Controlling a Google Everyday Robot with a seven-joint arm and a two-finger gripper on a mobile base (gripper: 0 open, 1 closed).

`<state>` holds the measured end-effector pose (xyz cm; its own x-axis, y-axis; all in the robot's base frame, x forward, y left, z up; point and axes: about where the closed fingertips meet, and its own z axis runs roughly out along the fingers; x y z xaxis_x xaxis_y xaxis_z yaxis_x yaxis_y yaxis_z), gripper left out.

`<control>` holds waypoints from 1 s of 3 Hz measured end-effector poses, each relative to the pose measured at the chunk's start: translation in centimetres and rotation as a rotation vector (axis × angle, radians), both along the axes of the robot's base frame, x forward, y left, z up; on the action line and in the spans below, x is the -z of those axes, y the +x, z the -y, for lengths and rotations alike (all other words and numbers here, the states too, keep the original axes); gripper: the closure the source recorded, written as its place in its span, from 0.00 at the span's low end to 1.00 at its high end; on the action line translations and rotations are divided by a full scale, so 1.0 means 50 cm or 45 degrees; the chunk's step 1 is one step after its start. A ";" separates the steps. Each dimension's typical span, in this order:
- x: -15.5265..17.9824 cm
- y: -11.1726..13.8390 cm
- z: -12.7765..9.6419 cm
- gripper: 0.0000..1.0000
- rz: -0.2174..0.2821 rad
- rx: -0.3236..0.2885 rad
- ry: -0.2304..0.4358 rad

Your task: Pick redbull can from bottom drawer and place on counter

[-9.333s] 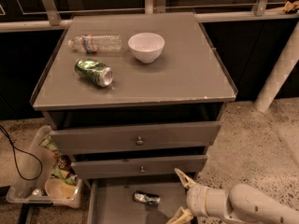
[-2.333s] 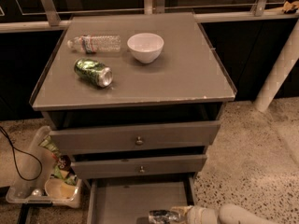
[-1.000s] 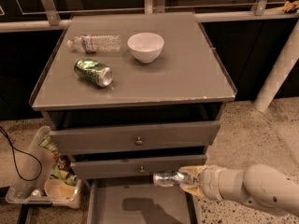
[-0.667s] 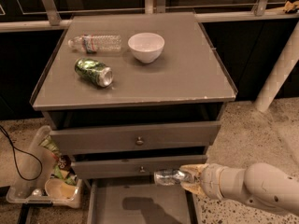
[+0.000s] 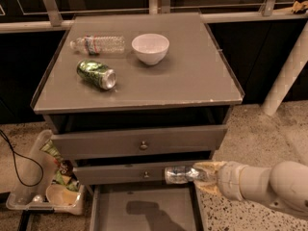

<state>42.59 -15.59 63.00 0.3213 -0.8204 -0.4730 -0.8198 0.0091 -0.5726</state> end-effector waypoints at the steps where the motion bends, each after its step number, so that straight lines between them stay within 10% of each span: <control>1: -0.154 -0.012 0.054 1.00 0.118 0.039 0.027; 3: -0.458 0.026 0.168 1.00 0.340 0.178 0.100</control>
Offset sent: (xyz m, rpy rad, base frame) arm -0.0041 -0.1045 0.2497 0.0945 -0.2904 -0.1593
